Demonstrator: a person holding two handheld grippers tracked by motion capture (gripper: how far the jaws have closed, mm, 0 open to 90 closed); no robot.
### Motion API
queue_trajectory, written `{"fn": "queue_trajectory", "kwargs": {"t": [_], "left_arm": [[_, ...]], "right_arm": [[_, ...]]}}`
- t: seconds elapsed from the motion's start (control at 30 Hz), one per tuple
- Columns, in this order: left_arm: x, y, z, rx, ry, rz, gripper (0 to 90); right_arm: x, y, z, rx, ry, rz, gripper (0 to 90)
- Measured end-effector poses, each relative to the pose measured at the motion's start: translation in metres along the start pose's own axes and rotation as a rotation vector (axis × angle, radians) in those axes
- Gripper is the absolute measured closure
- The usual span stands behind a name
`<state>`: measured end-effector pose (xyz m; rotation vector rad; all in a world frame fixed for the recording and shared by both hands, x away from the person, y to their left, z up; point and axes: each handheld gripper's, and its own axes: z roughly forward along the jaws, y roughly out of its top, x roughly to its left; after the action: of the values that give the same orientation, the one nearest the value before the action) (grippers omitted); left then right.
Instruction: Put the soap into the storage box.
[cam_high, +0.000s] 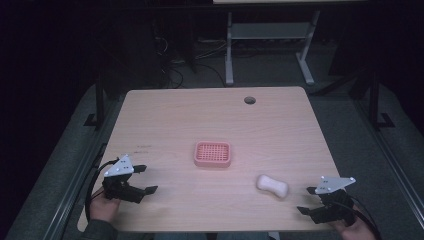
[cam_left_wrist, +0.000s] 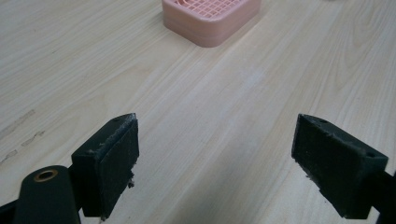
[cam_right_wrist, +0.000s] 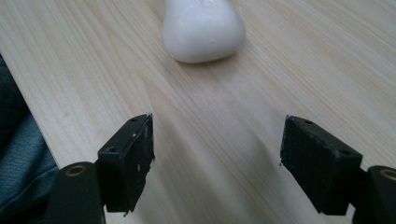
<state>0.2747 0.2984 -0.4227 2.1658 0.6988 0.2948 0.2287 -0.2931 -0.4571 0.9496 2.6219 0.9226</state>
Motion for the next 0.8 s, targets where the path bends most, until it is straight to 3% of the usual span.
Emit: {"fn": "queue_trajectory", "kwargs": {"t": [0.33,0.8], "left_arm": [[0.0,-0.001,-0.001,-0.001,0.002,-0.004,14.8],[0.002,-0.001,-0.002,-0.007,0.004,-0.01,14.8]], "right_arm": [[0.001,0.018,0.01,0.06,0.019,-0.045,24.6],[0.0,0.046,0.016,0.087,0.056,-0.082,21.5]]}}
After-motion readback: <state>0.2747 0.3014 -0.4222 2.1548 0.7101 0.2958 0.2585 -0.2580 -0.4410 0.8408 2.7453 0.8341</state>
